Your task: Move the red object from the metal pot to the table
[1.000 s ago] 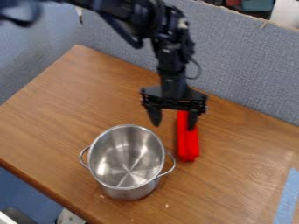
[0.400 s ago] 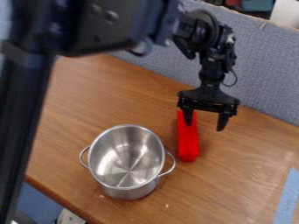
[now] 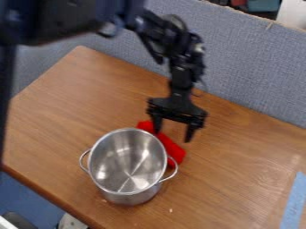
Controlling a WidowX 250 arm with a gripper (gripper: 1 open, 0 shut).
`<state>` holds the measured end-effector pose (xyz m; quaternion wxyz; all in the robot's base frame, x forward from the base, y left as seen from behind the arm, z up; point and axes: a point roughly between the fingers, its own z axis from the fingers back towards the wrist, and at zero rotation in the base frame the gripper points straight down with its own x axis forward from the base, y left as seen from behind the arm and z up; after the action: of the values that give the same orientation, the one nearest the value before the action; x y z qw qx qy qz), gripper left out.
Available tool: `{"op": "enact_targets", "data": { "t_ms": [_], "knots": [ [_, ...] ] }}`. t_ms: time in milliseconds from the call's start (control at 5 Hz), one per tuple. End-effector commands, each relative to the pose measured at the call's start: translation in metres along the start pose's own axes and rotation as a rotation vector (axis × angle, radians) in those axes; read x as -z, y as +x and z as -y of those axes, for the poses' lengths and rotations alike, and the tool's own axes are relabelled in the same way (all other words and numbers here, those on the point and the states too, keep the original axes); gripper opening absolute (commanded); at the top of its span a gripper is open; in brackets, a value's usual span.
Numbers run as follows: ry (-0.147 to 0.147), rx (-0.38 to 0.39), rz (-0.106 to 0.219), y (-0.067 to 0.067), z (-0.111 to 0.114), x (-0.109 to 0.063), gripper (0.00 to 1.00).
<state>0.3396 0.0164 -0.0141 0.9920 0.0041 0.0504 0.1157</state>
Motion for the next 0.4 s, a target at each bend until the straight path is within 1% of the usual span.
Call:
{"op": "enact_targets", "data": {
  "t_ms": [0,200],
  "knots": [
    [0.001,0.050,0.089,-0.011,-0.029,-0.035,1.00],
    [0.012,0.110,0.095,0.009,-0.042,-0.023,0.00]
  ]
}}
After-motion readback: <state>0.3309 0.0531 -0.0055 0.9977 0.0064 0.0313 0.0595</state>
